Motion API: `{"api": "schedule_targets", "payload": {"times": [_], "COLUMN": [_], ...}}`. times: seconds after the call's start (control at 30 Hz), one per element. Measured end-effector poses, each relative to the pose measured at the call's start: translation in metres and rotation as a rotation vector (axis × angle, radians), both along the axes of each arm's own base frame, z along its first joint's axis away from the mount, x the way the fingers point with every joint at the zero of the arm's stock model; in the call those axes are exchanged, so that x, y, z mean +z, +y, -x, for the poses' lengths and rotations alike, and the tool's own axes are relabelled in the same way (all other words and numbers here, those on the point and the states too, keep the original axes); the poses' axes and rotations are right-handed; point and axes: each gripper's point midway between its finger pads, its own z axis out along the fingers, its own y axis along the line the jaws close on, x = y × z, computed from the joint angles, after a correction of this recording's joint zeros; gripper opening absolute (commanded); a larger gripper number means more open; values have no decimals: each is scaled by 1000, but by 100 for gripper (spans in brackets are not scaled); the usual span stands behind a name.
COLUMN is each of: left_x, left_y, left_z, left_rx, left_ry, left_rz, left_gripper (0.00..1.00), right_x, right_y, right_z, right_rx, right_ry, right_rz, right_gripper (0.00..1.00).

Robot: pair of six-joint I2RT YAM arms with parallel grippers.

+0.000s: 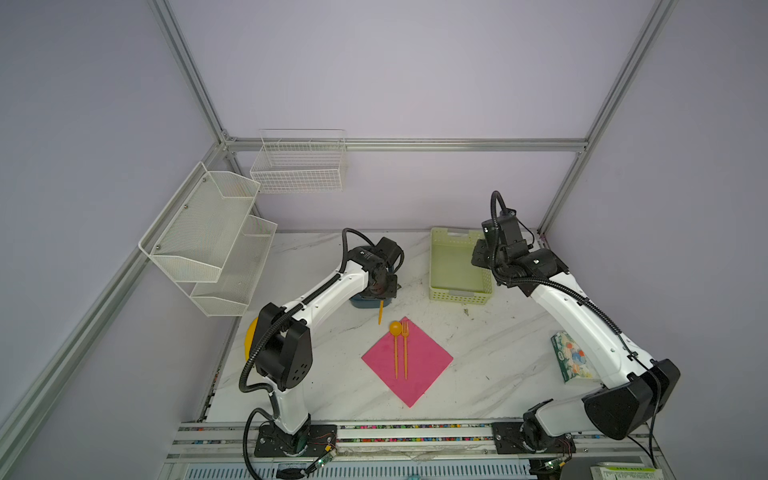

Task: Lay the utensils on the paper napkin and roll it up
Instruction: 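Lower the yellow knife onto the pink napkin beside the fork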

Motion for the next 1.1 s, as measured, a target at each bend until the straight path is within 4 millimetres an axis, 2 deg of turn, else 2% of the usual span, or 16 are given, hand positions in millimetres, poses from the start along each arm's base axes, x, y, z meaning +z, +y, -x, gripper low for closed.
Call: {"api": "schedule_targets", "payload": {"times": [0.2, 0.47, 0.67, 0.83, 0.97, 1.1], "left_x": [1, -7, -11, -16, -26, -41], "left_y": [-18, -37, -54, -71, -85, -94], "left_z": [31, 62, 75, 84, 89, 94], "left_rx": [14, 38, 60, 76, 86, 92], "left_ry": [10, 27, 17, 12, 12, 23], "left_rz": [26, 29, 45, 78, 85, 71], "left_gripper": [5, 5, 6, 6, 7, 7], "right_x": [-16, -22, -21, -12, -4, -5], "right_y": [-13, -10, -12, -17, -19, -19], "right_z": [-7, -10, -3, 8, 11, 12], "right_rx": [21, 76, 96, 97, 96, 96], "right_ry": [20, 19, 4, -31, -60, -65], "right_rz": [24, 5, -2, -9, -17, -18], "right_gripper": [31, 31, 31, 31, 32, 32]}}
